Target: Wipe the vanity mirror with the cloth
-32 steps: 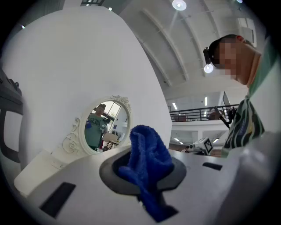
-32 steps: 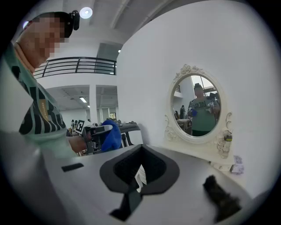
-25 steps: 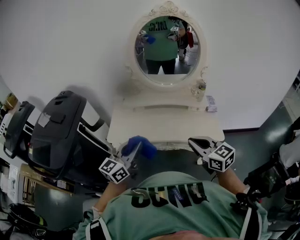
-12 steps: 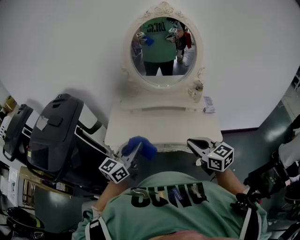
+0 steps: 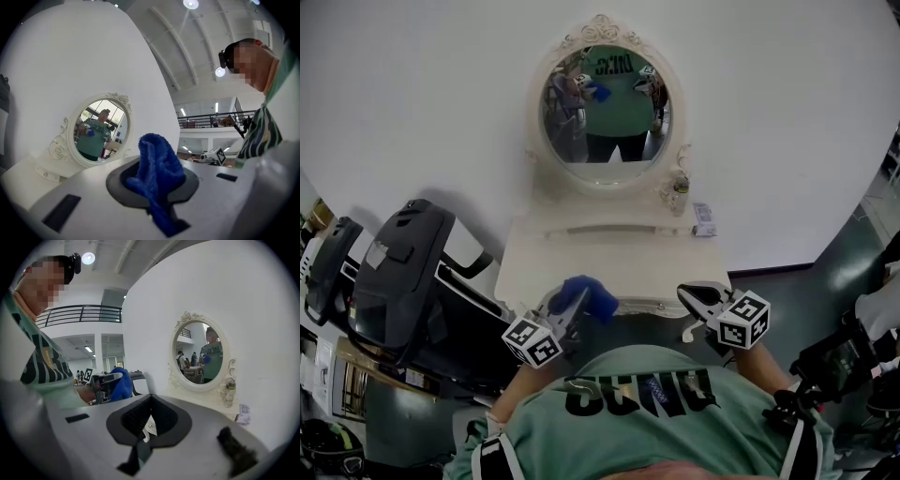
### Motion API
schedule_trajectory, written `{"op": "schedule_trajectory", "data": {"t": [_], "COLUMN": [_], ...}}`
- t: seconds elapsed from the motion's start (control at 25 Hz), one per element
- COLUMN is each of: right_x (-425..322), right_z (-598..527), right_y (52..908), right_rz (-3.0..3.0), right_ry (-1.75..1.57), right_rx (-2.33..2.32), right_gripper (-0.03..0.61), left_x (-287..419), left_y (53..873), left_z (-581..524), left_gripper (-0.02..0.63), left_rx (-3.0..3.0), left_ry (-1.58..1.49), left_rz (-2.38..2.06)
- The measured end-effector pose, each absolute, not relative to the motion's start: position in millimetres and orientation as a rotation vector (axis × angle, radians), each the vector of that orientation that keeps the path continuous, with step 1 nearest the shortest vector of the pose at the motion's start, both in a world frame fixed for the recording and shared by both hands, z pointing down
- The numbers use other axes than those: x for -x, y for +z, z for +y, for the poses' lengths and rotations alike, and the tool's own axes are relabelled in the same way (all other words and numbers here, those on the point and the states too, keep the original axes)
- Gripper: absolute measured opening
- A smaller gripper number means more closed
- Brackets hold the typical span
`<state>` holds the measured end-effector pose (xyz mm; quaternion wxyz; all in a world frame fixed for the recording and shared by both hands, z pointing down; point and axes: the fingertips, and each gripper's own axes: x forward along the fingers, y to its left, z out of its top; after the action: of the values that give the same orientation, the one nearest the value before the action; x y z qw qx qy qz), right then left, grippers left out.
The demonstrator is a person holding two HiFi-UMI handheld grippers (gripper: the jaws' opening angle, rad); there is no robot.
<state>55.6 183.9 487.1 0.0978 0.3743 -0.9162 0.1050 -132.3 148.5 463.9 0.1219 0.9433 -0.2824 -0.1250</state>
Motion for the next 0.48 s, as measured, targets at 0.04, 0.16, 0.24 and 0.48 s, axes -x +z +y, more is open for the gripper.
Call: {"op": "schedule_trajectory", "data": {"t": [0.04, 0.16, 0.24, 0.48], "right_x": [-65, -88, -100, -129], "right_z": [185, 186, 186, 187], "right_y": [487, 489, 491, 506], "right_rz": [-2.709, -2.706, -2.709, -2.708], "right_ry": [0.313, 0.321, 0.329, 0.375], "right_rx": [-1.106, -1.097, -1.088, -1.067], "right_gripper": [0.011, 0.011, 0.011, 0.011], "left_x": [123, 98, 86, 55], "left_y": [464, 464, 468, 476], "left_z": [149, 151, 151, 151], "left_gripper": [0.057, 0.057, 0.057, 0.057], "left_rx": [-2.751, -2.749, -2.739, -2.722], "left_ry": [-0.366, -0.366, -0.360, -0.334], "left_rz": [-0.822, -0.818, -0.821, -0.825]}}
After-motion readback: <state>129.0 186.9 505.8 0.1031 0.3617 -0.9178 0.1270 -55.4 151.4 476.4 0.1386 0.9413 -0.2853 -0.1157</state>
